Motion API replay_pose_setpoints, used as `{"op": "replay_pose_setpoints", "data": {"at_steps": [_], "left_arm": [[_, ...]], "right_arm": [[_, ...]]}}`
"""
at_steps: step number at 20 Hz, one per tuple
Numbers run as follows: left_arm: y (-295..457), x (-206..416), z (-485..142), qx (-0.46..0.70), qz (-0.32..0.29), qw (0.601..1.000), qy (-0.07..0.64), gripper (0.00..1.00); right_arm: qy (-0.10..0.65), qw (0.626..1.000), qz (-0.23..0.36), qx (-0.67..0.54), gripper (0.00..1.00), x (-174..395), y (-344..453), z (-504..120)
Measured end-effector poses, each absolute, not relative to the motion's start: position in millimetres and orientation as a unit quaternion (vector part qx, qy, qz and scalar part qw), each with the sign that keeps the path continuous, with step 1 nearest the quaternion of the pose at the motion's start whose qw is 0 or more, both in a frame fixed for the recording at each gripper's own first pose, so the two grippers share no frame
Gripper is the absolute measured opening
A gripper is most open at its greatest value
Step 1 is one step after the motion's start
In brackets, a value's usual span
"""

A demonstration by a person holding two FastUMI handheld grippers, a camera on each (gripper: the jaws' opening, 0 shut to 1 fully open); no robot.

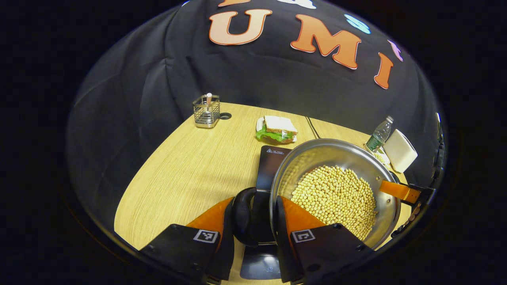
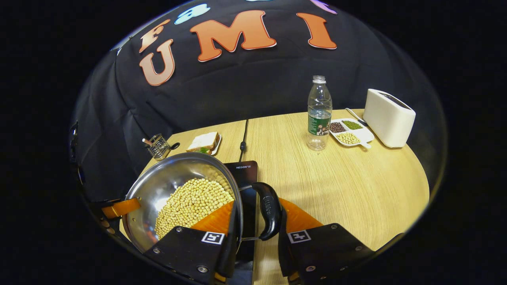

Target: First push the handle of the pot to place it horizontally, then grasp the pot with both hands and set it on the induction cooktop.

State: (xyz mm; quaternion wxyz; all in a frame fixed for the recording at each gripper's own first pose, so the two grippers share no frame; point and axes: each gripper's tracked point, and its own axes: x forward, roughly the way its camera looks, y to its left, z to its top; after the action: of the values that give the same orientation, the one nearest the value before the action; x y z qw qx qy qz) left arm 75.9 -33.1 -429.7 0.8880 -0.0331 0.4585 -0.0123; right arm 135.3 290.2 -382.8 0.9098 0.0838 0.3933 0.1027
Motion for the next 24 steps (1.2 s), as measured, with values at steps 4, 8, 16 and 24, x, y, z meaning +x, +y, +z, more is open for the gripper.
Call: {"op": "replay_pose_setpoints", "data": {"at_steps": [4,8,16,24], "left_arm": [[-34.7,79.2,-430.0,-0.024,-0.015,0.888,0.459,0.53],[-35.2,78.3,-428.4,-0.003,-0.013,0.888,0.459,0.64],[-41.1,83.1,-375.5,0.011,0.017,0.915,0.404,0.99],[-92.8,92.2,-215.7,0.026,0.002,0.974,0.225,0.98]], "right_arm": [[0.404,0.906,0.101,0.080,0.51,136.3,284.2,-390.2],[0.396,0.906,0.108,0.101,0.55,139.5,284.3,-381.1],[0.319,0.936,0.110,0.100,0.95,140.4,235.7,-305.9],[0.181,0.979,0.081,0.052,0.95,122.6,154.4,-179.6]]}}
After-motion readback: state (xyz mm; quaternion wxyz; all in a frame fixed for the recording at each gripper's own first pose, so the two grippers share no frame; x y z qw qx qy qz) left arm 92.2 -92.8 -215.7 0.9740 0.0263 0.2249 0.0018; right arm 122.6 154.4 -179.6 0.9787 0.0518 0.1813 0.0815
